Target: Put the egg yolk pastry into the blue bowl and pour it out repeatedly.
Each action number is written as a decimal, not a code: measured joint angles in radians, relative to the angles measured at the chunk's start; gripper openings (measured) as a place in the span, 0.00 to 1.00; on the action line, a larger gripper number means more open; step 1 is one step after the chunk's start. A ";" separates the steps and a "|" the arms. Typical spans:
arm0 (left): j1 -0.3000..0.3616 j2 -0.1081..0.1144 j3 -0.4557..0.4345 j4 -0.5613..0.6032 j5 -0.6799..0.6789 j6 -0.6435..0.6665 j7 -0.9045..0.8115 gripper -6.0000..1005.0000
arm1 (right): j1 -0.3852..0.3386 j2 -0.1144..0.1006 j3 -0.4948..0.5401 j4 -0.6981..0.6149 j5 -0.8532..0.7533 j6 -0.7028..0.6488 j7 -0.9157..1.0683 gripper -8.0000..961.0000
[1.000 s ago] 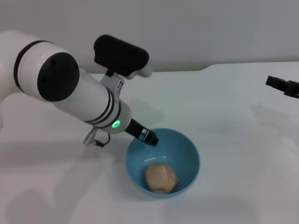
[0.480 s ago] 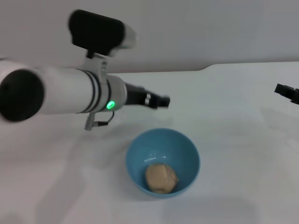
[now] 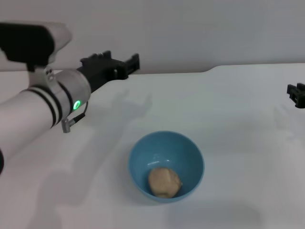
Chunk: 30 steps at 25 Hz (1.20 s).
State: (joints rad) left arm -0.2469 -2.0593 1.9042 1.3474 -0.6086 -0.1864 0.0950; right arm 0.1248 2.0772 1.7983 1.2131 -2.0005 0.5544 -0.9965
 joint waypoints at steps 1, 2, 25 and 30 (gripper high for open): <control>0.010 0.000 0.008 -0.009 0.001 0.040 0.000 0.72 | -0.010 0.001 -0.049 0.027 -0.052 -0.046 0.003 0.19; 0.025 0.001 0.023 -0.024 0.003 0.107 0.000 0.72 | -0.022 0.001 -0.099 0.046 -0.099 -0.107 0.004 0.19; -0.041 -0.012 0.318 -0.730 0.037 1.285 -0.010 0.71 | 0.011 0.004 -0.837 -0.567 -0.380 -1.842 0.148 0.20; -0.041 -0.011 0.325 -0.735 0.006 1.279 -0.010 0.71 | 0.023 0.000 -0.878 -0.652 -0.380 -2.016 0.565 0.23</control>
State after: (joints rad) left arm -0.2876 -2.0706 2.2293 0.6128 -0.6027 1.0931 0.0845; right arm 0.1477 2.0772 0.9207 0.5607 -2.3804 -1.4614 -0.4320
